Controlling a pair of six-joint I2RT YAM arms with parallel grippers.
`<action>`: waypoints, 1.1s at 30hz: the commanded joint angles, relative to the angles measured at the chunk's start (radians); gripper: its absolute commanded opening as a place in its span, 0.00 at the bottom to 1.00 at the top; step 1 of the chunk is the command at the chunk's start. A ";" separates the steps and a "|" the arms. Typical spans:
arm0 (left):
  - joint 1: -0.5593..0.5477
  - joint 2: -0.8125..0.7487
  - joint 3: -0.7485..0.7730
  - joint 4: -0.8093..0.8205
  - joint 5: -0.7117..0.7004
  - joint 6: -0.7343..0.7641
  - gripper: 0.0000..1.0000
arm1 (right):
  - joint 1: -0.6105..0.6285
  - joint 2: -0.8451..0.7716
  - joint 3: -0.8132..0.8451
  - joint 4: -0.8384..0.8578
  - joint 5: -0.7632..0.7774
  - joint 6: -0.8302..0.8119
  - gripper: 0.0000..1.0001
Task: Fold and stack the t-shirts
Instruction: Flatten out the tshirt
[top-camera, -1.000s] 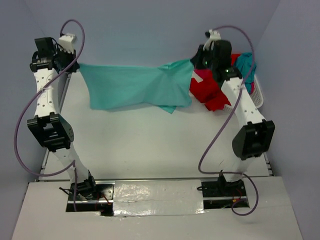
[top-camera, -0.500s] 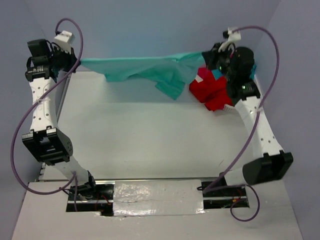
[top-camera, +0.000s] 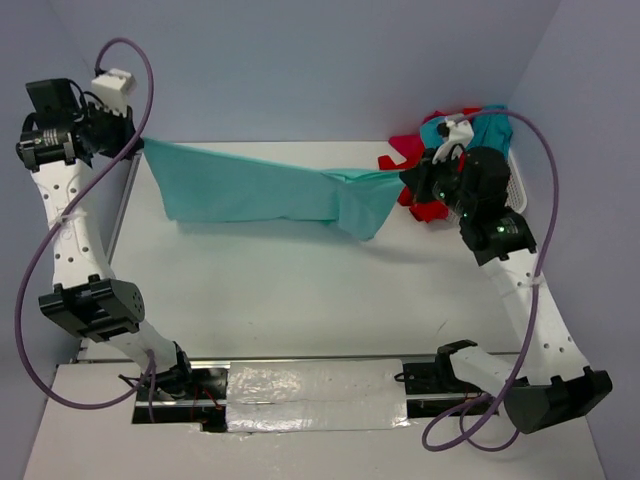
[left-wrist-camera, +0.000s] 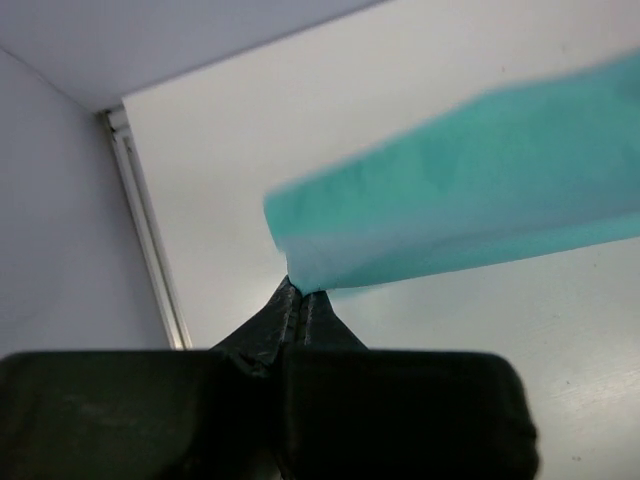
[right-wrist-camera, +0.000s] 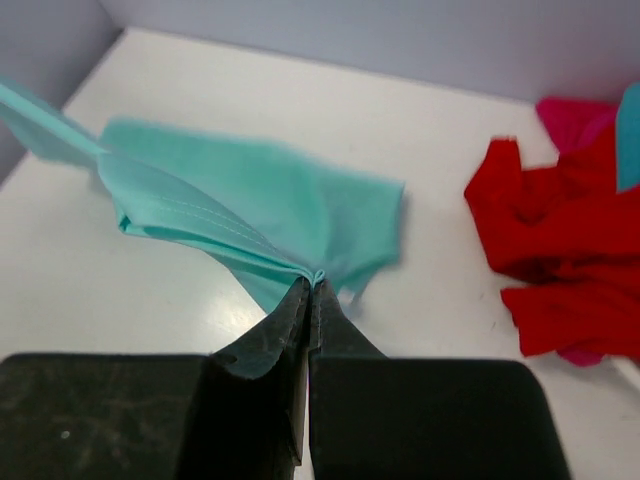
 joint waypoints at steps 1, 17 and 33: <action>0.009 0.005 0.164 -0.048 0.004 -0.004 0.00 | -0.003 -0.026 0.191 -0.097 -0.010 -0.022 0.00; -0.018 0.360 0.454 0.280 -0.076 -0.217 0.00 | -0.006 0.662 0.867 0.066 -0.139 0.001 0.00; -0.046 0.556 0.792 0.816 -0.070 -0.374 0.00 | -0.054 0.962 1.329 0.660 0.159 0.195 0.00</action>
